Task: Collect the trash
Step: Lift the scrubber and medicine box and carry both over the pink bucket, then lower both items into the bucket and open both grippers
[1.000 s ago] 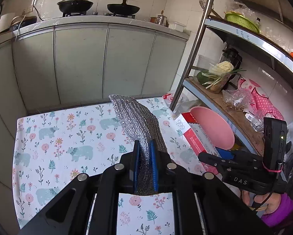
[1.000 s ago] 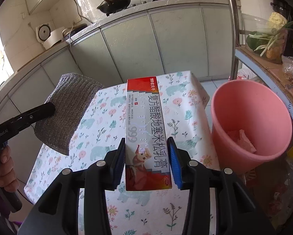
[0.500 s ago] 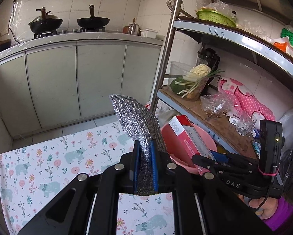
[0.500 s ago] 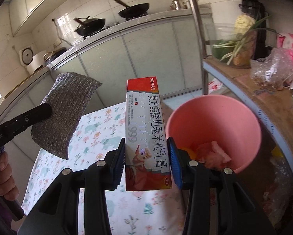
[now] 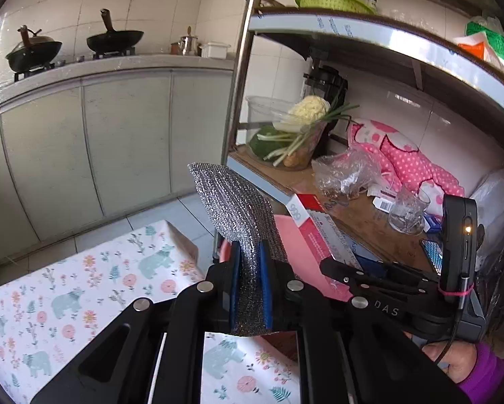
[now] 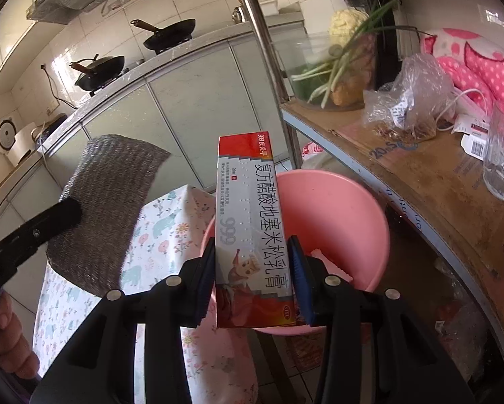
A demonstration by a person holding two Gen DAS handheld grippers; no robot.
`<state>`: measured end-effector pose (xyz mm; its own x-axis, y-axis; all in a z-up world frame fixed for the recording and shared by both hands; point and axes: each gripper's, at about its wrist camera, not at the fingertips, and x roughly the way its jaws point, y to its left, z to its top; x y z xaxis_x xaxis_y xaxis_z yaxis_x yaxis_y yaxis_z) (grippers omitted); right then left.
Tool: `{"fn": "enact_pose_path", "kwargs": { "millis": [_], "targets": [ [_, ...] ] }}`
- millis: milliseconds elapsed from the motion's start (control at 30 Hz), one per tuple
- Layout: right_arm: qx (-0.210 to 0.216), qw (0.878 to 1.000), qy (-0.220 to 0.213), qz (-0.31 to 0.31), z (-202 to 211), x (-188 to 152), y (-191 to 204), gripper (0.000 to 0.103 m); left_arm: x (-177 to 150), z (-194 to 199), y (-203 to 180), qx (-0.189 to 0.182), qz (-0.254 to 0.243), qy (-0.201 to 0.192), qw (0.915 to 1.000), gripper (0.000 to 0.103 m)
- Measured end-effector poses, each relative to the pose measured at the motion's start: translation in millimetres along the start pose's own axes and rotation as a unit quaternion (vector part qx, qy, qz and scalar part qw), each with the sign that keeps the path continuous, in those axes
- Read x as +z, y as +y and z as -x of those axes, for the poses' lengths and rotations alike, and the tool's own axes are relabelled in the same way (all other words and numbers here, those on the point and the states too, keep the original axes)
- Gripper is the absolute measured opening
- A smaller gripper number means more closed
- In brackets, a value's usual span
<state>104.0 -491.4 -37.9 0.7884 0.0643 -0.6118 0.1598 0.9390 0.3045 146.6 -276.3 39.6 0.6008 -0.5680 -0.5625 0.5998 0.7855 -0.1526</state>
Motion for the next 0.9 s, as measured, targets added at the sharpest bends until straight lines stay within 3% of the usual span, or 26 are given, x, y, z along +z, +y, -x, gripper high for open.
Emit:
{"fn": "enact_pose_path", "kwargs": {
  "millis": [433,900],
  "targets": [
    [-0.034,0.999,0.035,-0.017,-39,-8,-28,0.042,-19,-91,-19,-0.013,-0.004,0.069,0.9975,0.01],
    [-0.05,0.996,0.067,-0.023,-79,-15,-40,0.042,-36,-144,-22,-0.001,-0.007,0.117,0.9931,0.01]
  ]
}}
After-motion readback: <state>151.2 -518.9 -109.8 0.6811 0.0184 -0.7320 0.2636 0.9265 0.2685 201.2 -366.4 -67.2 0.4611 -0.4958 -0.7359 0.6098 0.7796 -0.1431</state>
